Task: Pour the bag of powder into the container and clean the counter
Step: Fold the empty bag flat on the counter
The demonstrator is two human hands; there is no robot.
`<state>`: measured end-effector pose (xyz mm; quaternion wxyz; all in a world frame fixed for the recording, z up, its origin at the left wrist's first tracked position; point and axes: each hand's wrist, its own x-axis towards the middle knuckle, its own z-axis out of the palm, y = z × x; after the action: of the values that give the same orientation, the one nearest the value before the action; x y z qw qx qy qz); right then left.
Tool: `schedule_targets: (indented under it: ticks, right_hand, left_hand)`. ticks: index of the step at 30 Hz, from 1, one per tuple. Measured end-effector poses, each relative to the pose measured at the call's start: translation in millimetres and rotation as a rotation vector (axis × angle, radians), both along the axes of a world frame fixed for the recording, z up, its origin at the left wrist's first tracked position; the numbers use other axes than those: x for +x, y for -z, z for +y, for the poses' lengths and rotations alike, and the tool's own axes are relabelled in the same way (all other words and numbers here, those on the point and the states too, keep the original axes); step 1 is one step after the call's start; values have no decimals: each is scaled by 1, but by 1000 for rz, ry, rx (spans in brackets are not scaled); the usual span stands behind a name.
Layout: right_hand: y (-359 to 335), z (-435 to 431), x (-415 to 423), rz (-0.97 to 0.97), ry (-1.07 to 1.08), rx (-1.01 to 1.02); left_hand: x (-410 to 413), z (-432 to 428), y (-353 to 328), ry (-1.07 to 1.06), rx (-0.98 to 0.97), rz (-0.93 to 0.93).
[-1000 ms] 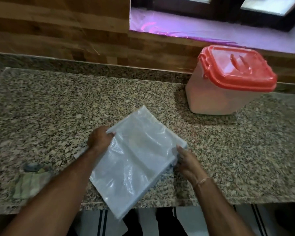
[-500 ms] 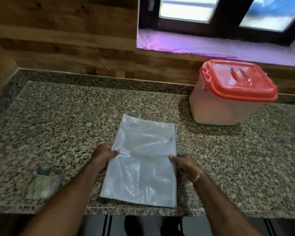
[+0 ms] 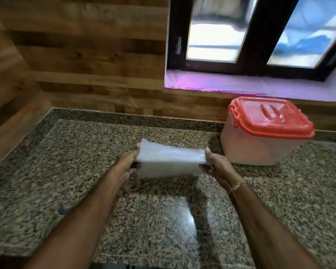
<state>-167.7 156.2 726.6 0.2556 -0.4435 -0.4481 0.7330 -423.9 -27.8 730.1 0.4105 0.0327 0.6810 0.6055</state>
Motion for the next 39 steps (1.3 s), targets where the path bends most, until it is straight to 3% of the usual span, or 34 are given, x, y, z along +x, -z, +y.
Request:
schedule_targets:
  ticks: [2,5,10,12,15,18,20,24,27,30,33,37,39]
  right_hand:
    - [1,-1,0,-21,-41,20]
    - [29,-16,15,-230,-117,85]
    - [95,-48,50,-513,-304,133]
    - [109,-57,57,-612,-317,158]
    - [113,-65,60,-698,-333,220]
    - [119,-68,60,-773,-300,250]
    - [124,-73,61,-725,-133,215]
    - [121,-93,53,-316,197,-67]
    - [116,-114,38,-139,164,-218]
    - [123,-126,25,-190,74,-273]
    - [128,-122,26,-263,58,-246]
    - [115,-103,39,-196,-53,-221]
    - [107,-95,44,-177,-121,-183]
  left_hand:
    - [1,-5,0,22,1,75]
    - [13,-38,29,94,-121,193]
    - [42,-89,94,338,-510,306]
    - [52,-89,101,335,-610,471]
    - [59,-76,108,370,-684,944]
    - [64,-58,116,719,-649,1209]
    - [71,-52,124,876,-684,1202]
    - [87,-47,129,958,-785,1290]
    - [101,-48,131,909,-765,1295]
    - [124,-52,125,854,-762,1261]
    - [134,-49,111,736,-763,1089]
    - [109,-24,98,615,-693,924]
    - [93,-14,94,592,-540,597]
